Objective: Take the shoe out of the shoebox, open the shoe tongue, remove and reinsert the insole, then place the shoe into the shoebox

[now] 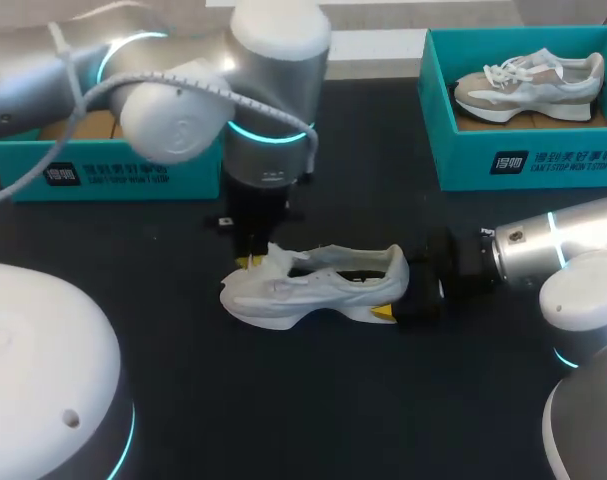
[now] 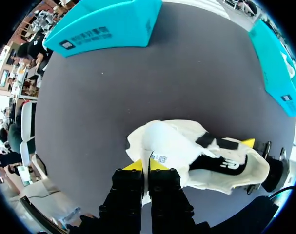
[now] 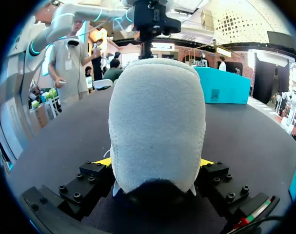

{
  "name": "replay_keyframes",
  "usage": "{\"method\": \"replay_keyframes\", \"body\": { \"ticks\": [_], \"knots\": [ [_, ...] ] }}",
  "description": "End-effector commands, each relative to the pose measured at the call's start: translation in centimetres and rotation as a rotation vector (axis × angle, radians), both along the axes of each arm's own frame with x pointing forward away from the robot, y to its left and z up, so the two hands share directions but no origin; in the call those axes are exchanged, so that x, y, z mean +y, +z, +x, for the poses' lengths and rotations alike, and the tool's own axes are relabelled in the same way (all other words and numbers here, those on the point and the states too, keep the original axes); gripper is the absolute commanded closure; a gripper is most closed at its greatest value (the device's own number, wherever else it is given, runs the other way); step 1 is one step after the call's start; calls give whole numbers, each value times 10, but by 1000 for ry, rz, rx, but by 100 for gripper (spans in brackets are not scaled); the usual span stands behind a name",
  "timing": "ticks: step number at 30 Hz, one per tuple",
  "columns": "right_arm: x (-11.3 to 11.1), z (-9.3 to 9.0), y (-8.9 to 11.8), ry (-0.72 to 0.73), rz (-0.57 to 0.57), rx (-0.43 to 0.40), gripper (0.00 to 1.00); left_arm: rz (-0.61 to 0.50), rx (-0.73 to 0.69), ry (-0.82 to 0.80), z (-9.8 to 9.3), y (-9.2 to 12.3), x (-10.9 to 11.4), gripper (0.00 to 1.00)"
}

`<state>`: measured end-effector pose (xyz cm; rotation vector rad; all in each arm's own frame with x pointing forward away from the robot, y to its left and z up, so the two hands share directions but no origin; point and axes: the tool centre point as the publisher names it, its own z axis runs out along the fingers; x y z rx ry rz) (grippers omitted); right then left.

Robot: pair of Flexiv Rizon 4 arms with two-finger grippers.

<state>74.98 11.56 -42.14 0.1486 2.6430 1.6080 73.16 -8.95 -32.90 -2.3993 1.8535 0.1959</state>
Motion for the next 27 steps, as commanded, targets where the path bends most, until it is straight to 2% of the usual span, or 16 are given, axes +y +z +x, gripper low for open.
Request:
{"method": "replay_keyframes", "body": {
  "ticks": [1,6,10,11,13,16,21,24,27],
  "knots": [
    [3,2,-3,-1,-2,0,100,-60,6,3,5,-19,10,95],
    [3,2,-3,-1,-2,0,100,-44,30,45,8,-38,15,68],
    [3,2,-3,-1,-2,0,100,-41,42,57,5,-45,17,52],
    [3,2,-3,-1,-2,0,100,-42,43,59,4,-46,18,32],
    [3,2,-3,-1,-2,0,100,-48,48,65,2,-46,20,16],
    [3,2,-3,-1,-2,0,100,-70,58,63,1,-43,25,0],
    [3,2,-3,-1,-2,0,100,-131,29,6,1,-23,26,0],
    [3,2,-3,-1,-2,0,100,-165,27,-90,5,-10,21,0],
    [3,2,-3,-1,-2,0,100,-228,24,-260,9,5,12,0]
  ]
}}
